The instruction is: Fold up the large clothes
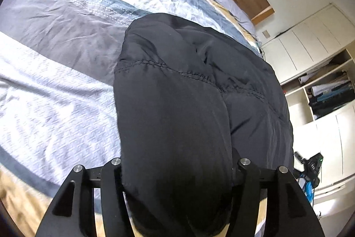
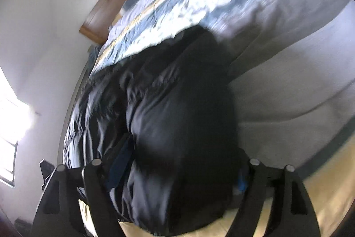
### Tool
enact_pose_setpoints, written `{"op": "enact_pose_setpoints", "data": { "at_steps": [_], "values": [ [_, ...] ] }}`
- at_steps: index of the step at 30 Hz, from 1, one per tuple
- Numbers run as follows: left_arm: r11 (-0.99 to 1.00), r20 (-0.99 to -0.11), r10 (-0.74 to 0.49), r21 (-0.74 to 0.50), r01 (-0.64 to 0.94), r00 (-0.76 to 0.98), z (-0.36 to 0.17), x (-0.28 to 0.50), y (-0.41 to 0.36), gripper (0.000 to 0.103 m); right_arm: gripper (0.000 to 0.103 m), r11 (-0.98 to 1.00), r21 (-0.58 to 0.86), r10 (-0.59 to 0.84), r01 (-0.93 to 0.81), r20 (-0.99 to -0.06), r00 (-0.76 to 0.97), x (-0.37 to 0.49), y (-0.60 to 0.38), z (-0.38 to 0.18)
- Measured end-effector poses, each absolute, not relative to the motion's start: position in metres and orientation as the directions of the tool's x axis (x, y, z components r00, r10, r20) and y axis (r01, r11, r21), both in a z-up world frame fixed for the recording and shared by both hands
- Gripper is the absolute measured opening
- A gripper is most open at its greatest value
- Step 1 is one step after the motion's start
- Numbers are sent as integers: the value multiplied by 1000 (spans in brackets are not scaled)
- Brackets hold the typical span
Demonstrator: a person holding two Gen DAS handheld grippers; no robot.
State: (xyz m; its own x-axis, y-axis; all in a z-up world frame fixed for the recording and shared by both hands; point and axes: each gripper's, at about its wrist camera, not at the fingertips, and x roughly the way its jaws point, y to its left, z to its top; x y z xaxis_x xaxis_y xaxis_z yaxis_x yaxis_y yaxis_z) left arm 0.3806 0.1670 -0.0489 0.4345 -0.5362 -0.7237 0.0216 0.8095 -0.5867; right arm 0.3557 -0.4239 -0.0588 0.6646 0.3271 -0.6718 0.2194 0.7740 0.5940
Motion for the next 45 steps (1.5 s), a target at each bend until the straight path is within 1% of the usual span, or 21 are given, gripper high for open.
{"op": "enact_pose_setpoints", "data": {
  "at_steps": [1, 3, 5, 10, 13, 17, 22, 25, 28, 30, 33, 37, 42, 45],
  "values": [
    [815, -726, -527, -579, 21, 441, -46, 375, 170, 65, 84, 783, 576, 295, 235, -676, 675, 349, -427, -52],
    [803, -711, -527, -596, -1, 466, -43, 367, 185, 78, 85, 809, 528, 233, 259, -692, 683, 329, -430, -38],
    [768, -678, -541, -639, -37, 498, -41, 360, 206, 83, 85, 827, 504, 211, 251, -691, 692, 321, -426, -24],
    [777, -669, -464, -622, -96, 581, -23, 338, 238, 85, 85, 867, 454, 192, 206, -686, 702, 286, -408, -1],
    [831, -693, -385, -548, -98, 609, -6, 317, 237, 85, 85, 888, 421, 178, 183, -683, 708, 262, -392, 5],
    [888, -703, -307, -454, -72, 641, 13, 275, 213, 86, 85, 925, 347, 139, 157, -692, 708, 237, -361, 1],
    [932, -702, -233, -359, -52, 673, 16, 226, 171, 87, 85, 962, 241, 72, 132, -685, 725, 199, -313, 6],
    [952, -691, -188, -304, -45, 697, 15, 198, 148, 91, 85, 973, 184, 19, 138, -664, 747, 168, -288, 14],
    [975, -684, -135, -222, -27, 717, 17, 170, 123, 96, 85, 980, 138, -25, 146, -639, 769, 136, -270, 20],
    [985, -666, -108, -170, -10, 738, 21, 150, 108, 102, 85, 984, 93, -62, 151, -615, 786, 114, -258, 25],
    [996, -630, -46, -92, -15, 775, 30, 126, 93, 102, 85, 985, 25, -126, 172, -574, 809, 86, -244, 35],
    [999, -563, 12, -34, -37, 826, 46, 94, 81, 103, 85, 983, -11, -164, 184, -509, 845, 54, -230, 49],
    [999, -504, 45, 1, -52, 863, 61, 60, 68, 103, 85, 985, -26, -165, 172, -451, 877, 25, -215, 64],
    [999, -485, 35, 6, -37, 874, 66, 44, 62, 103, 85, 988, -23, -147, 152, -435, 888, 14, -209, 68]
  ]
}}
